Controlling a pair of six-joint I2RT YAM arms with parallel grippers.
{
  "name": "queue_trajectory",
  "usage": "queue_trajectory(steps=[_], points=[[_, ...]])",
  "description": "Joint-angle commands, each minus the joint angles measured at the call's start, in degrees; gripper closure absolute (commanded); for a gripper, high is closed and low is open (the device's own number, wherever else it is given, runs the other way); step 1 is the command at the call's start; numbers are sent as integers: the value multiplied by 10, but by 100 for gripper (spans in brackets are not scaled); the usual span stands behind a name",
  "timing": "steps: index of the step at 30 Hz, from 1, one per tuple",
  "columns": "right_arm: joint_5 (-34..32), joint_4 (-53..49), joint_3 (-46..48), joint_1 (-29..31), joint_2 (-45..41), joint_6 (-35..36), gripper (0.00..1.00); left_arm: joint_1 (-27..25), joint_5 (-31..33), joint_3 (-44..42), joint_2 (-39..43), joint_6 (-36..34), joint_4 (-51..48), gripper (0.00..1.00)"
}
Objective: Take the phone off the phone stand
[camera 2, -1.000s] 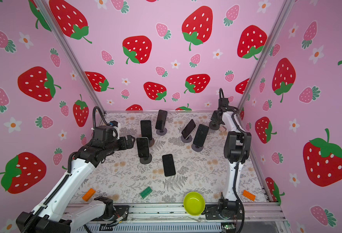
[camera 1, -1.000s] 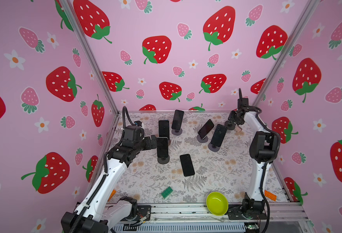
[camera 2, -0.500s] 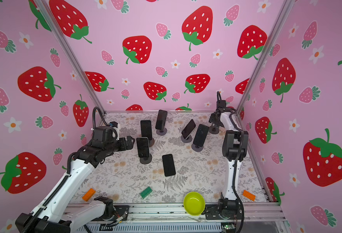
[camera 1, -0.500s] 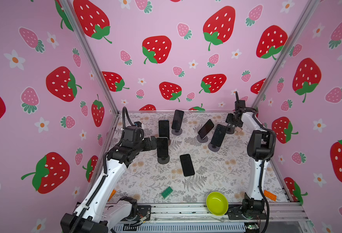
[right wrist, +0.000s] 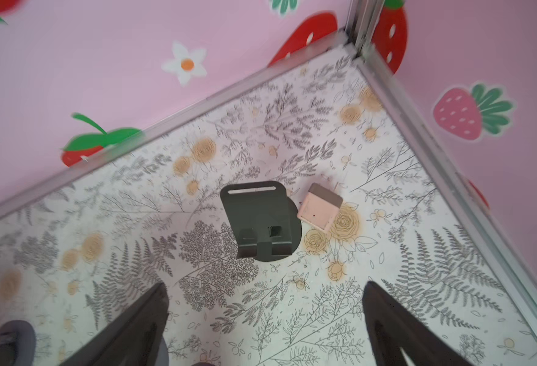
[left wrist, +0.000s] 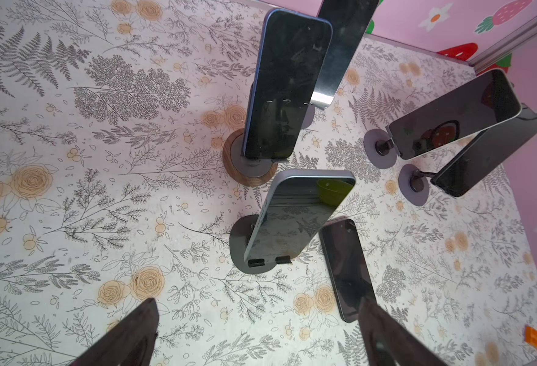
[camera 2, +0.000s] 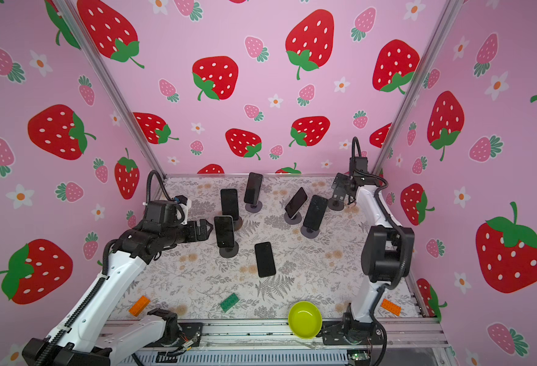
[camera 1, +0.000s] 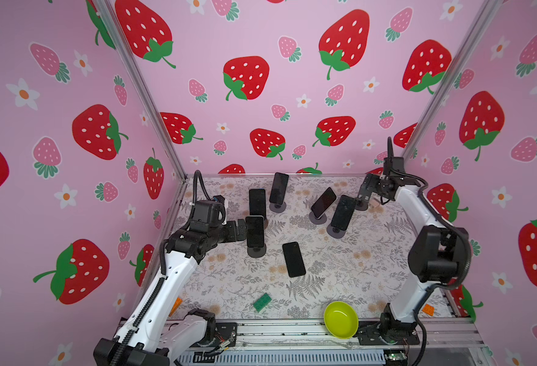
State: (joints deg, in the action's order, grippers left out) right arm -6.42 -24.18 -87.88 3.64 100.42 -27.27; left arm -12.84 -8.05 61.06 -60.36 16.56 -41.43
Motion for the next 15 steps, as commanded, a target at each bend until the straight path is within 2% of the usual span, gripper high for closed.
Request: queue_trajectory(steps=[1,3,4,6,11,13,15], points=[[-22,119,132,-1,-104,-33,2,2,-61,29,0,-20,-22,1],[-36,185,218,-2,-174,-43,2,-5,-109,19,-1,-43,-10,1],[-56,206,260,-1,-206,-46,2,-16,-109,17,-3,-45,-7,1],[-105,229,319,-2,-258,-61,2,-41,-74,26,-13,-44,-12,1],[-169,296,464,-2,-355,-77,0,-89,70,51,-40,-42,-31,1],[-176,315,516,-1,-389,-91,0,-89,99,60,-50,-24,-34,1],[-151,366,581,-2,-420,-89,0,-90,107,69,-64,-14,-37,1]])
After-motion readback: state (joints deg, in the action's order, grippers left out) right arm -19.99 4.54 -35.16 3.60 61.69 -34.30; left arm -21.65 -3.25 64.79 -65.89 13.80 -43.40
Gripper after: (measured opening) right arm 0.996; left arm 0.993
